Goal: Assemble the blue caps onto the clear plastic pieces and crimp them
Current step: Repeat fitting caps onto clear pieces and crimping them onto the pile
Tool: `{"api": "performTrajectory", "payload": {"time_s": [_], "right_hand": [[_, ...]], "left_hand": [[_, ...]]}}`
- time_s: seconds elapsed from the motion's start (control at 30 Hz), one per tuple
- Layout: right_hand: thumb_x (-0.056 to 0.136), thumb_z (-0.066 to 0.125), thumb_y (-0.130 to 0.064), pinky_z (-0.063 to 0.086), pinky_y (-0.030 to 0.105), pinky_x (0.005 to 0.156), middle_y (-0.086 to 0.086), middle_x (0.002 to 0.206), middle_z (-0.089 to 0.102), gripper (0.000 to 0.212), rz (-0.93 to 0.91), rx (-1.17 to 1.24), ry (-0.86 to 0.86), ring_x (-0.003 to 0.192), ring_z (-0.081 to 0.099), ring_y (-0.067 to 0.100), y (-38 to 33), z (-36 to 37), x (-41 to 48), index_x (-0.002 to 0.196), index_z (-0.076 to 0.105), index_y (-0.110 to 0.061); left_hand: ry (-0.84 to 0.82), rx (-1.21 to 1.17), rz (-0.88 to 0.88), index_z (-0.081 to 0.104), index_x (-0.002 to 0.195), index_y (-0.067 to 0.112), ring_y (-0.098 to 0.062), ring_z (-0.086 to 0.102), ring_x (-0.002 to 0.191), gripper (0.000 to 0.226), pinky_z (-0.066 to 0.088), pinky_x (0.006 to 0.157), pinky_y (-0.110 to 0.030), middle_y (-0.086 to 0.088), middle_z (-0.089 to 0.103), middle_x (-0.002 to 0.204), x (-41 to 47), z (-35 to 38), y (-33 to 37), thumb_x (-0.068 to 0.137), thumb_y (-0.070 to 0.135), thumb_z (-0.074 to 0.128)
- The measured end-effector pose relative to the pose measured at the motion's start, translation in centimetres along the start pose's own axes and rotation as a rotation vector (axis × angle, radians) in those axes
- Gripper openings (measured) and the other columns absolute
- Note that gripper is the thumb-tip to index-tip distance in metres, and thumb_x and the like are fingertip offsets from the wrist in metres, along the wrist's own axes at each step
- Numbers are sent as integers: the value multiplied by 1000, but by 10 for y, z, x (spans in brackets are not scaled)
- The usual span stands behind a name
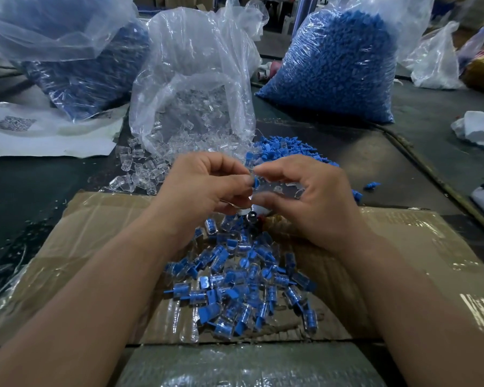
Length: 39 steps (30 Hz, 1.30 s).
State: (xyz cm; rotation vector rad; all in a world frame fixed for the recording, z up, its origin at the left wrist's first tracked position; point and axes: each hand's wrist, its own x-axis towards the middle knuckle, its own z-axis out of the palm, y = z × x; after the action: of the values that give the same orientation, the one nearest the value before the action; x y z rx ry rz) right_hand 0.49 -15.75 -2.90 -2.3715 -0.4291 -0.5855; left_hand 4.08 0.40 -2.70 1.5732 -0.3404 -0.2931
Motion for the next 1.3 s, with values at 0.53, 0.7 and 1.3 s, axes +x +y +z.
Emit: {"api": "performTrajectory", "payload": {"time_s": [0.53, 0.7, 1.3], "right_hand": [[76, 70, -10, 50, 12, 78, -9, 90, 62, 25, -76, 101, 112, 89, 60, 4, -2, 7, -2, 100, 69, -6], [74, 71, -13, 49, 9, 75, -10, 87, 62, 26, -56, 155, 89, 86, 61, 1, -4, 4, -1, 100, 67, -10], [74, 72, -8, 50, 13, 77, -5, 88, 66, 24, -51, 117, 53, 88, 62, 7, -5, 3, -3, 97, 70, -4]], "left_hand": [[-43, -140, -53, 65, 69, 7, -21, 67, 55, 17, 53, 47, -20, -15, 69, 66, 0, -3, 2, 78, -6, 58], [-49, -144, -54, 68, 66, 8, -22, 67, 55, 20, 52, 46, -20, -17, 70, 68, -1, -3, 3, 77, -6, 59], [-48, -75, -40, 65, 69, 8, -18, 66, 57, 9, 53, 52, -20, -10, 70, 66, -1, -2, -1, 61, 6, 70]]}}
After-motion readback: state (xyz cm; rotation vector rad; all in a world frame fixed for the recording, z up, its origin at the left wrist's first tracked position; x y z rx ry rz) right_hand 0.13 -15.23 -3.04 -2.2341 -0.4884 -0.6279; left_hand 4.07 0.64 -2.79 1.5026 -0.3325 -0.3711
